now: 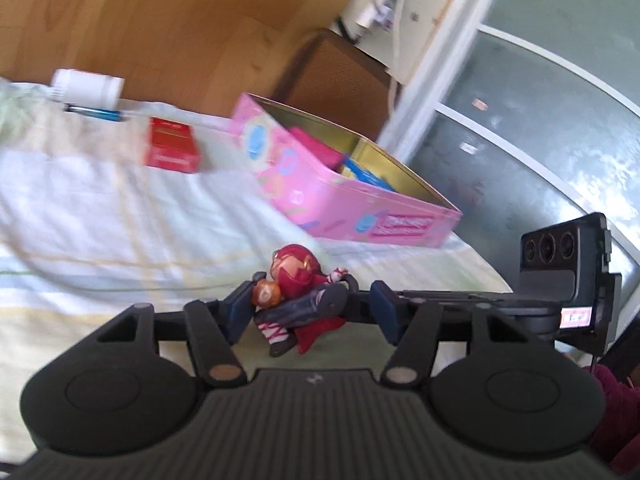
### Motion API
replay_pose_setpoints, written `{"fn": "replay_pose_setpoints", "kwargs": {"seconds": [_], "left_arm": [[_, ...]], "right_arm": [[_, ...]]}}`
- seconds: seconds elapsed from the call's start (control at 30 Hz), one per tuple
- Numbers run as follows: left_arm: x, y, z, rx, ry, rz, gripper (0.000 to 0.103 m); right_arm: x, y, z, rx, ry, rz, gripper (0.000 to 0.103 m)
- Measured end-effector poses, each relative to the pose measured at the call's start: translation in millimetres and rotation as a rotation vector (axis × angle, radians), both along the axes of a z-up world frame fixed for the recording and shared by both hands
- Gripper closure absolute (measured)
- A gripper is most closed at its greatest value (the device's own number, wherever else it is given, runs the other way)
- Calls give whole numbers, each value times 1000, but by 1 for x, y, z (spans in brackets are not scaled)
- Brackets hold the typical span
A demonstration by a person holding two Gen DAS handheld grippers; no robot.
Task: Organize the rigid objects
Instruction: 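Carry the figure toy into the pink tin and release it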
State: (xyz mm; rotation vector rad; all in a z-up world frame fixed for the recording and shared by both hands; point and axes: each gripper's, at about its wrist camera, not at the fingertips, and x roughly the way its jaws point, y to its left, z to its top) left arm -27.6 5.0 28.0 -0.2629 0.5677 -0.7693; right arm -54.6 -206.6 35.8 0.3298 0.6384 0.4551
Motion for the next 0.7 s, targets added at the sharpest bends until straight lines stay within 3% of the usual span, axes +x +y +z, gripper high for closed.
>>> {"fn": "replay_pose_setpoints", "kwargs": {"seconds": [0.37,0.7], "left_arm": [[14,-95,13,43,-38,-225,39],[63,-158,55,48,-145,-248,39]], "right_arm": [[-59,-74,10,-44,-101,-253,88],[-28,-126,41,-69,-274,-387,88]]}}
